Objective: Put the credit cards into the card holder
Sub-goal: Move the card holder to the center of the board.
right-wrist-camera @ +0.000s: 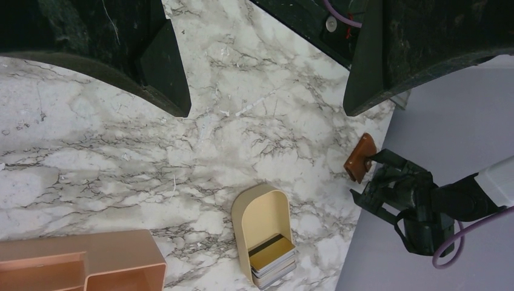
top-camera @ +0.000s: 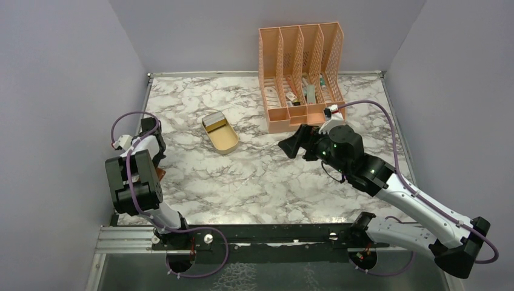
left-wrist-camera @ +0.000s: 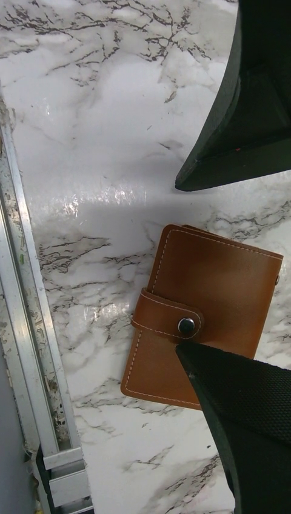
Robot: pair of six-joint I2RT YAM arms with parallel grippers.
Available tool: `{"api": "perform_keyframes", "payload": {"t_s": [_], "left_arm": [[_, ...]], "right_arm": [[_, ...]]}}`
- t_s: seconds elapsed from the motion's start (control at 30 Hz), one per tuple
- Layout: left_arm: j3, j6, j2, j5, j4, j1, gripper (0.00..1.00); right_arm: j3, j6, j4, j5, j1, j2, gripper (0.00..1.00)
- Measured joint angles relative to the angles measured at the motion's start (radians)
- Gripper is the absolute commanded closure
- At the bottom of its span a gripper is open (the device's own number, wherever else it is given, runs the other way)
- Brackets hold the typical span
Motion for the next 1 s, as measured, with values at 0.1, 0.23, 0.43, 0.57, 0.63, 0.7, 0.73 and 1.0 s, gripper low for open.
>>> {"api": "perform_keyframes", "payload": {"t_s": [0.1,0.23,0.43,0.57,0.63,0.7,0.73,1.0], "left_arm": [[0.0,-0.006,0.007,0.004,-0.013,-0.006,0.01],[0.0,-0.016,0.007,0.004,-0.031,-0.037,0.01],[-0.005,-0.035,0.002,0.018,-0.056,-0.131,0.01],[-0.03,-0.06,-0.028,0.022,-0.074,-0.22,0.01],[-0.046,-0.074,-0.048,0.027,-0.081,-0.263,0.01],[-0.064,-0.095,-0.066,0.033,-0.09,-0.309,0.01],[-0.072,-0.108,-0.072,0.037,-0.095,-0.333,0.01],[-0.121,-0.198,-0.114,0.035,-0.134,-0.505,0.01]], "right_arm": [[0.0,0.002,0.0,0.0,0.0,-0.005,0.0],[0.0,0.003,-0.001,0.0,0.0,-0.014,0.0],[0.0,0.002,-0.011,0.012,0.0,-0.019,0.0],[0.0,0.002,-0.02,0.021,0.0,-0.019,0.0],[0.0,0.002,-0.024,0.024,0.0,-0.019,0.0],[0.0,0.002,-0.024,0.03,0.0,-0.019,0.0],[0.0,0.002,-0.024,0.032,0.0,-0.019,0.0],[0.0,0.002,-0.043,0.049,0.0,-0.019,0.0]]}}
